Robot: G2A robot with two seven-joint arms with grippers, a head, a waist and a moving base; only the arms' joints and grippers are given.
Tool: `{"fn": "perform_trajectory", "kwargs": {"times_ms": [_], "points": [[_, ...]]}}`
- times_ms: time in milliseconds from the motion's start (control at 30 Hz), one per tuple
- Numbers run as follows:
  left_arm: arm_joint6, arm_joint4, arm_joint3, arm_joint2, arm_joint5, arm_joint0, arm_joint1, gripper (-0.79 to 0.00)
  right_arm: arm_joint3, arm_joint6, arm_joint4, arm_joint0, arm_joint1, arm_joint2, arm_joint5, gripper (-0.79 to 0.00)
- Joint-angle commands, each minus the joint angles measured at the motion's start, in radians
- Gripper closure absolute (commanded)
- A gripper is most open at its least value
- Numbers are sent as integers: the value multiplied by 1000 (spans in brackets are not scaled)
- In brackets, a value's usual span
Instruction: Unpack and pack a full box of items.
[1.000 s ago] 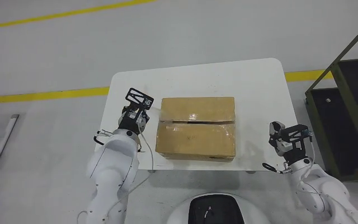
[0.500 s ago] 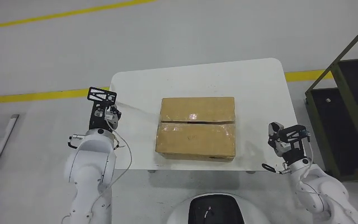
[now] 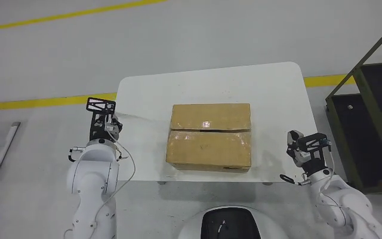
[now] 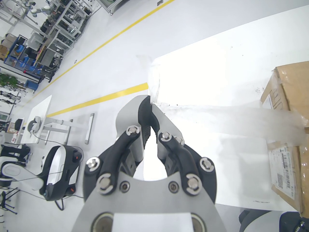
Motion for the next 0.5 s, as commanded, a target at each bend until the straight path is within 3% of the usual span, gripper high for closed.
{"fn": "perform_trajectory", "kwargs": {"times_ms": [0,467], "points": [[-8,10,4,-6,15,2,0,-785,-1,2,0,1,0,0,2,0],[-1,-25,42,-119,78,9,7,-785,3,7,-5,4,2,5,3,0]]}}
